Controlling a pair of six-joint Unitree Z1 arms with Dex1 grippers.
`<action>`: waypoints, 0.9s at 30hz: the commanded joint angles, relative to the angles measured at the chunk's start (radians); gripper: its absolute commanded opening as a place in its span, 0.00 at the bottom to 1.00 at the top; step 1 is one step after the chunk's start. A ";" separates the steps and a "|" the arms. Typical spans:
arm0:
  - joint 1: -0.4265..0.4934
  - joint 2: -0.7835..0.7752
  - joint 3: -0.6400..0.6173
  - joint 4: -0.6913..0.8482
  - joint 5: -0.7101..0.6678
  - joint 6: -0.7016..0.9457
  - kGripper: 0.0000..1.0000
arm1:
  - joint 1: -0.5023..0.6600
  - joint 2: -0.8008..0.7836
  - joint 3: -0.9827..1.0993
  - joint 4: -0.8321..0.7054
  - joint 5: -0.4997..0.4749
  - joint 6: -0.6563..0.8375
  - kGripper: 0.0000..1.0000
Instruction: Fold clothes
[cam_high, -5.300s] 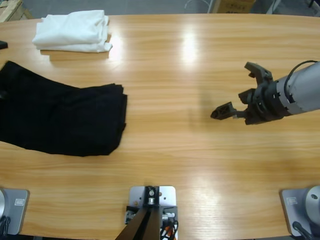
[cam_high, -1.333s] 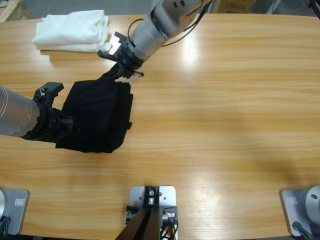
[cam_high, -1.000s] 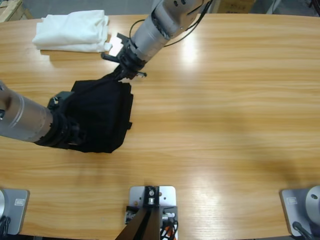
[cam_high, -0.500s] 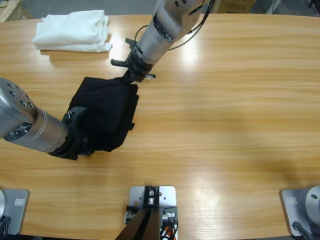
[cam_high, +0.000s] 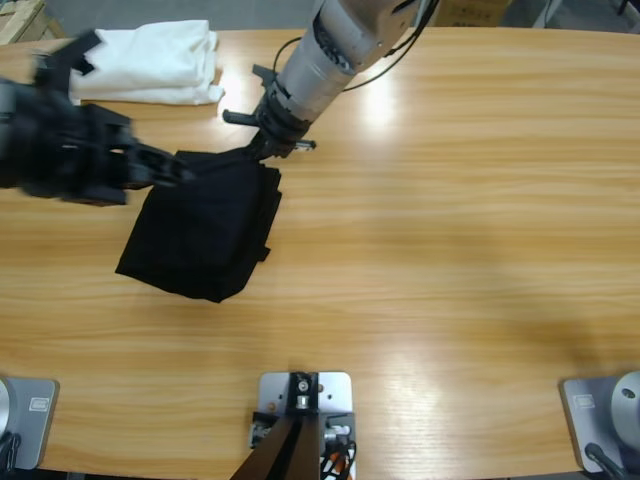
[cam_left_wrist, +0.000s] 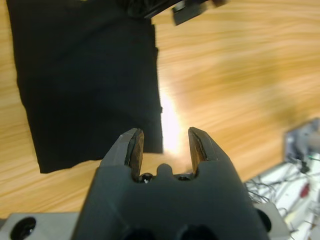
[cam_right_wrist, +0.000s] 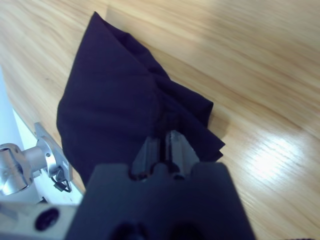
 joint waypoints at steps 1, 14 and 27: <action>0.012 0.248 0.033 0.013 0.014 -0.013 0.12 | 0.008 -0.006 0.045 0.009 -0.013 -0.014 0.00; -0.008 0.349 0.184 -0.119 -0.036 -0.023 0.12 | 0.005 -0.004 0.051 0.007 -0.013 -0.020 0.00; -0.054 0.405 0.251 -0.273 -0.103 -0.052 0.12 | -0.004 -0.058 0.129 0.038 -0.152 -0.001 0.00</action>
